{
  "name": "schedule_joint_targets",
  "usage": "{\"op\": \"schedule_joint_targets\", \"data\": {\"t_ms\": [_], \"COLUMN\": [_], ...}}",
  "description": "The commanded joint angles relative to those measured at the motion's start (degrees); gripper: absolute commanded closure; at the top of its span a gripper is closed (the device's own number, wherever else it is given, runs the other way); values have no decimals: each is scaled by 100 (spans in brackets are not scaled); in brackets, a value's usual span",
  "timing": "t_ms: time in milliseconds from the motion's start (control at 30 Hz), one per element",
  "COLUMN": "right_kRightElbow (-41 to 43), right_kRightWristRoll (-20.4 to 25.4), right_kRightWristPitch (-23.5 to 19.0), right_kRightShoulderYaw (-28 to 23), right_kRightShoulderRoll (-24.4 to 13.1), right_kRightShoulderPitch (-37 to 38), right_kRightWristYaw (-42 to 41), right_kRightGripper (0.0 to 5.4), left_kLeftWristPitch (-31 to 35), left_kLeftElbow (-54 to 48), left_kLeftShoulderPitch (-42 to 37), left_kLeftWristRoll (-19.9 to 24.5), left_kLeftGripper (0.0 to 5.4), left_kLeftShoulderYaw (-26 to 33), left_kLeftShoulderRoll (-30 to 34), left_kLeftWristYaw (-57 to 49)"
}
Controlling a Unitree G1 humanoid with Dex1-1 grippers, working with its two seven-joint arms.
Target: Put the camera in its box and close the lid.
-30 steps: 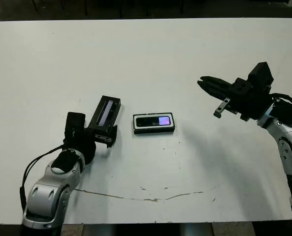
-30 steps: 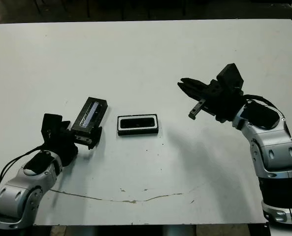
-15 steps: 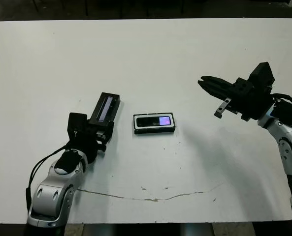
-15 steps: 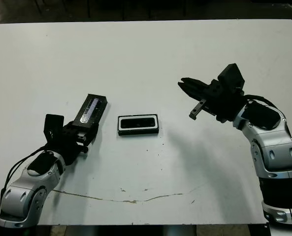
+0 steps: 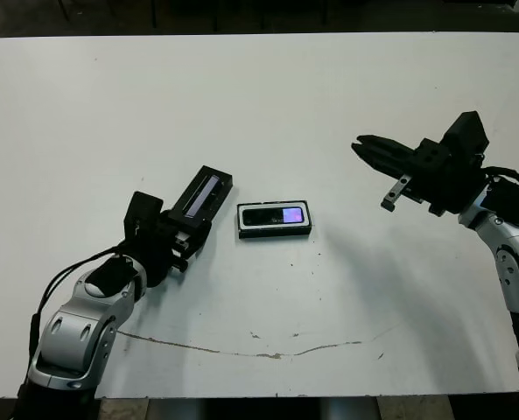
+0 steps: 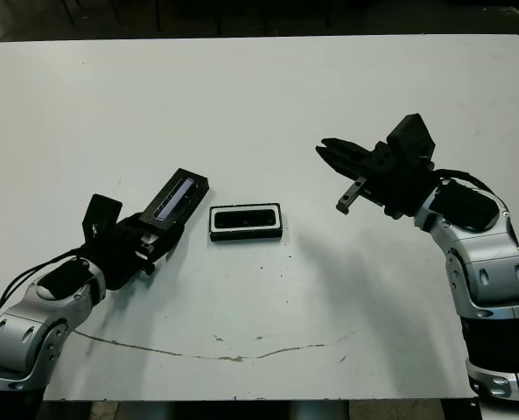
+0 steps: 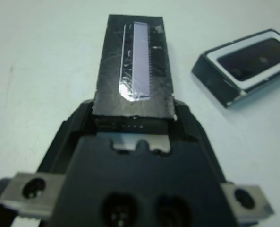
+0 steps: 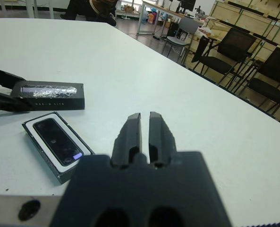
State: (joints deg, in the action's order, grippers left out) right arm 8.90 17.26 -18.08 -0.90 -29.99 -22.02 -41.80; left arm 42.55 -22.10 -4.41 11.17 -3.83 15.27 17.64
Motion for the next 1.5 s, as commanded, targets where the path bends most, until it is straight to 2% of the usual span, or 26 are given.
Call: {"op": "schedule_joint_targets", "data": {"t_ms": [33,167,367,567,700,867,1267,1500], "right_kRightElbow": [-25,-89,-237,-230,-235,-276,-331,-358], "right_kRightWristRoll": [5,50,0,-16,-40,-86,-91,-101], "right_kRightWristPitch": [-60,-99,25,-121,-234,-234,-231,-131], "right_kRightShoulderYaw": [-33,-112,-146,-175,-166,-150,-68,-45], "right_kRightShoulderRoll": [-52,-27,-59,-53,-101,-123,-81,-102], "right_kRightShoulderPitch": [104,57,-57,-136,-146,-154,-168,-156], "right_kRightWristYaw": [-7,44,11,127,172,169,160,123], "right_kRightGripper": [540,540,540,540,540,540,540,540], "left_kLeftWristPitch": [-235,-806,-1236,-2051,-2556,-2938,-2686,-2488], "left_kLeftElbow": [98,686,1741,3188,4159,4984,5492,5702], "left_kLeftShoulderPitch": [-163,-764,-1753,-2604,-3076,-3380,-3565,-3528], "left_kLeftWristRoll": [81,292,535,481,249,-16,110,387], "left_kLeftGripper": [273,273,273,273,273,274,274,274], "left_kLeftShoulderYaw": [195,506,701,363,-50,-373,-449,-305], "left_kLeftShoulderRoll": [233,542,971,1291,1426,1339,1150,982], "left_kLeftWristYaw": [239,846,1663,2931,3854,4410,5330,5608]}}
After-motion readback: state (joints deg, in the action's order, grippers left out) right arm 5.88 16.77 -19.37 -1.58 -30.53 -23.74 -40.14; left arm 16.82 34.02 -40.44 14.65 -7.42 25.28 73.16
